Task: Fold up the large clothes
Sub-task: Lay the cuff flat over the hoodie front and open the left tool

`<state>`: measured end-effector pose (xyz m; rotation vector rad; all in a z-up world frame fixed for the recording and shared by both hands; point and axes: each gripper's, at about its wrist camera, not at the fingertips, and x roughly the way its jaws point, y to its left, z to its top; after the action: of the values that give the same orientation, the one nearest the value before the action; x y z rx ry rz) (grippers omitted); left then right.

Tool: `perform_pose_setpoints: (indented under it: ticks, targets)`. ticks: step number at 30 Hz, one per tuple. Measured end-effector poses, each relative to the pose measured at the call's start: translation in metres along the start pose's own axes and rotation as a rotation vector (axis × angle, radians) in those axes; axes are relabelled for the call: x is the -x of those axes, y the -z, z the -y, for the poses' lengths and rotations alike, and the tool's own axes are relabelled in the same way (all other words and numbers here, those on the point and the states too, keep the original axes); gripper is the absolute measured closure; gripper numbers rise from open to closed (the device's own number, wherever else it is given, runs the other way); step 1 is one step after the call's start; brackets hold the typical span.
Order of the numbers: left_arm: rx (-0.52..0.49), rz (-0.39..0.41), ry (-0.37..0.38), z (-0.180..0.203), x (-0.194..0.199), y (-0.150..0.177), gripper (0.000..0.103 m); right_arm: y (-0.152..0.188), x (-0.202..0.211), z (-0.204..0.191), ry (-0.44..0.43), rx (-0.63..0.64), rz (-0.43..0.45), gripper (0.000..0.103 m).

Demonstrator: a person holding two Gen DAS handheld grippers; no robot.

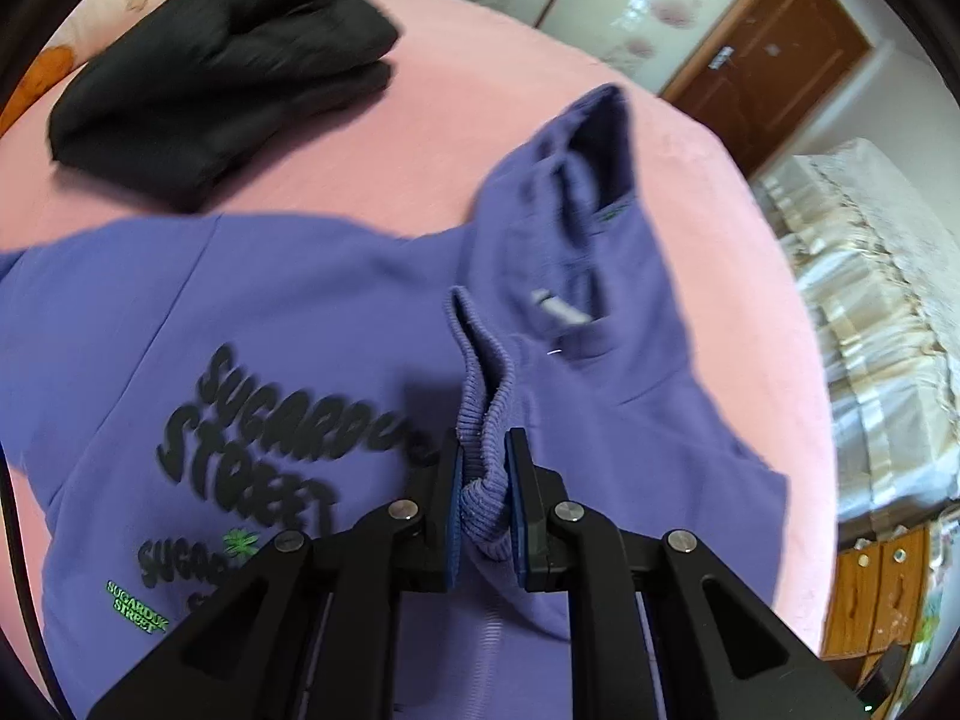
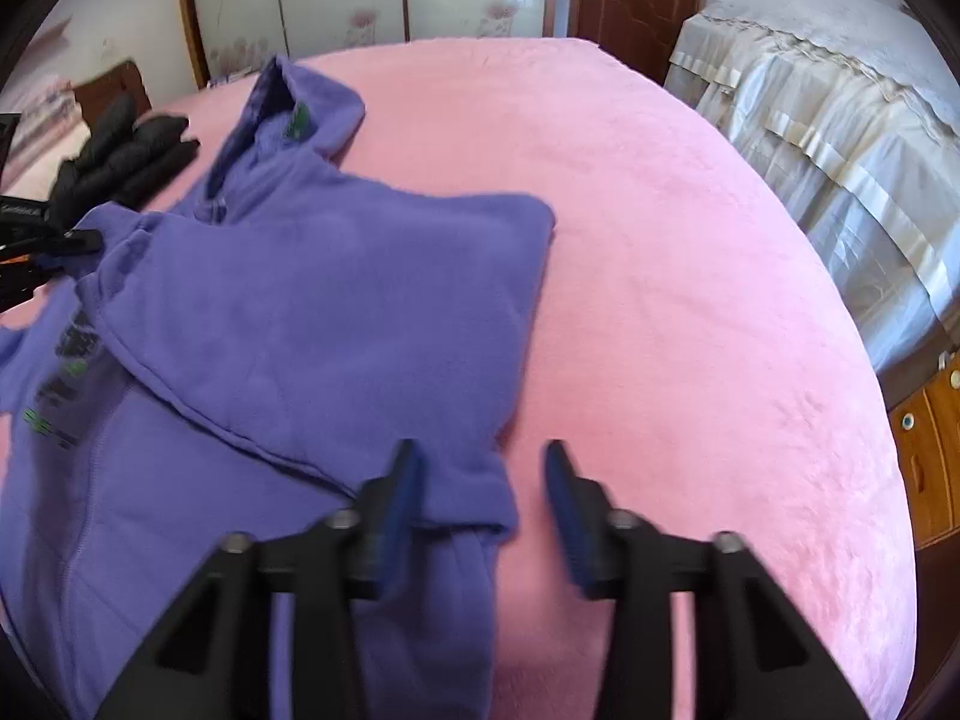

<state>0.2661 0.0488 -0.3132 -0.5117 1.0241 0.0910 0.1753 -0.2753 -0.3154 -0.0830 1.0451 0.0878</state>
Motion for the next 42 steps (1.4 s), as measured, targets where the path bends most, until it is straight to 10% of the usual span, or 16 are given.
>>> perform_pose_setpoints:
  ticks: [14, 17, 22, 29, 35, 42]
  targets:
    - [-0.018, -0.040, -0.146, -0.026, -0.014, -0.004, 0.074, -0.044, 0.029, 0.006, -0.050, -0.036, 0.027, 0.079]
    - [-0.017, 0.057, -0.107, -0.019, 0.011, -0.015, 0.073, -0.072, 0.014, 0.010, -0.077, -0.060, 0.030, 0.079]
    - [-0.138, -0.015, -0.042, 0.019, -0.020, -0.018, 0.073, -0.112, -0.024, -0.001, -0.076, -0.043, 0.039, 0.089]
    - [-0.164, -0.090, -0.207, 0.023, -0.079, -0.018, 0.075, -0.122, -0.086, 0.007, -0.007, -0.017, -0.072, 0.097]
    - [-0.186, -0.117, -0.207, 0.028, -0.076, -0.020, 0.075, -0.122, -0.080, 0.018, -0.036, -0.014, -0.103, 0.100]
    - [-0.113, -0.066, -0.161, 0.048, -0.002, -0.014, 0.033, -0.114, -0.009, 0.016, -0.139, -0.071, -0.120, 0.096]
